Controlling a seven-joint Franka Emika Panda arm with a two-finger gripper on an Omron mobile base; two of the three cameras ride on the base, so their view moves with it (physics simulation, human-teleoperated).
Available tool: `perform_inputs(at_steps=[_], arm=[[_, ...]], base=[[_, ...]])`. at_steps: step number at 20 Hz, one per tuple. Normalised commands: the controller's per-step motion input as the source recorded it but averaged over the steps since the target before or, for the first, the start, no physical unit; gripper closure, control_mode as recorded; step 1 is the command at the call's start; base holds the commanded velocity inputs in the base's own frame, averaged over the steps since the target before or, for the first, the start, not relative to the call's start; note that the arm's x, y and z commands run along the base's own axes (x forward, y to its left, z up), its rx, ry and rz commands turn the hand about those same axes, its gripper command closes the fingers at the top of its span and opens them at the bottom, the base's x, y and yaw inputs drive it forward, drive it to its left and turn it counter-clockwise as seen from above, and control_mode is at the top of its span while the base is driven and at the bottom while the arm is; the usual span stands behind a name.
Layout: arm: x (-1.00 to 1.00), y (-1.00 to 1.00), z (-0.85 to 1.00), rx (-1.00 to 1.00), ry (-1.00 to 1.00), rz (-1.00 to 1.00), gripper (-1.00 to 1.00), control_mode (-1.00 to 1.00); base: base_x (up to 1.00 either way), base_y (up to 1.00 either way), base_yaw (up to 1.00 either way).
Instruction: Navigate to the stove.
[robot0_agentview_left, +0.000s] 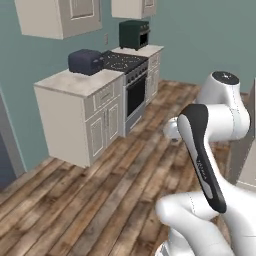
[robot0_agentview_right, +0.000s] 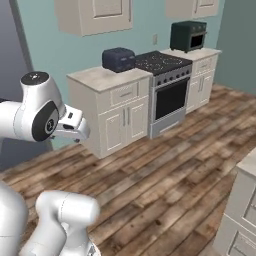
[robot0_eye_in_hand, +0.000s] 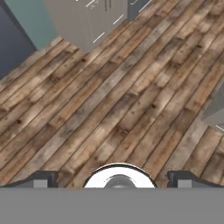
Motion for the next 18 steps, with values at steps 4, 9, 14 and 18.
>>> perform_inputs(at_steps=[4, 9, 14, 18], arm=[[0.00, 0.00, 0.00, 0.00, 0.00, 0.00, -1.00, 1.00], [0.00, 0.00, 0.00, 0.00, 0.00, 0.00, -1.00, 1.00], [0.00, 0.00, 0.00, 0.00, 0.00, 0.00, -1.00, 1.00], [0.00, 0.00, 0.00, 0.00, 0.00, 0.00, -1.00, 1.00]], base=[[1.00, 0.75, -0.08], [1.00, 0.73, -0.01], [1.00, 0.39, 0.35], [1.00, 0.00, 0.55]])
